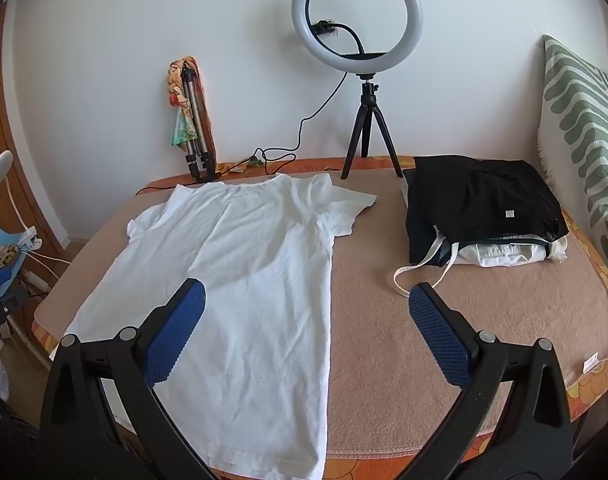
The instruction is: Fold small clothes
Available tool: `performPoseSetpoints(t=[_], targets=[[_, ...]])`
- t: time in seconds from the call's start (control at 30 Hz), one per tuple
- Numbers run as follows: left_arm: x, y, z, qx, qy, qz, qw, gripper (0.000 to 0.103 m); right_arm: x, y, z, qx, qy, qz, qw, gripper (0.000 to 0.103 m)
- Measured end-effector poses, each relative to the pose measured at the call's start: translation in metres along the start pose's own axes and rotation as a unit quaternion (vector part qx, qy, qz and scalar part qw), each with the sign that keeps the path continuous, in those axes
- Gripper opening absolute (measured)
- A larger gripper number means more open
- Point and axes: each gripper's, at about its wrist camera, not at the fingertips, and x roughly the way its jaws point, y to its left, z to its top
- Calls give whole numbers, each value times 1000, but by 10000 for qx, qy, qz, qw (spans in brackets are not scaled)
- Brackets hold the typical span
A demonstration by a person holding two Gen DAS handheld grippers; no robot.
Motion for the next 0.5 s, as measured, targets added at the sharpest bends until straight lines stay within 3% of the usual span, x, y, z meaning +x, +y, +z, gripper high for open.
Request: performPoseSetpoints(t=[0.03, 0.5], targets=[[0, 0, 0, -3, 0, -4, 10000, 103, -9, 15, 1, -99, -127, 7, 9999, 103], [-2, 6, 3, -62, -61, 28, 10000, 103, -11, 18, 2, -112, -160, 23, 9998, 103]])
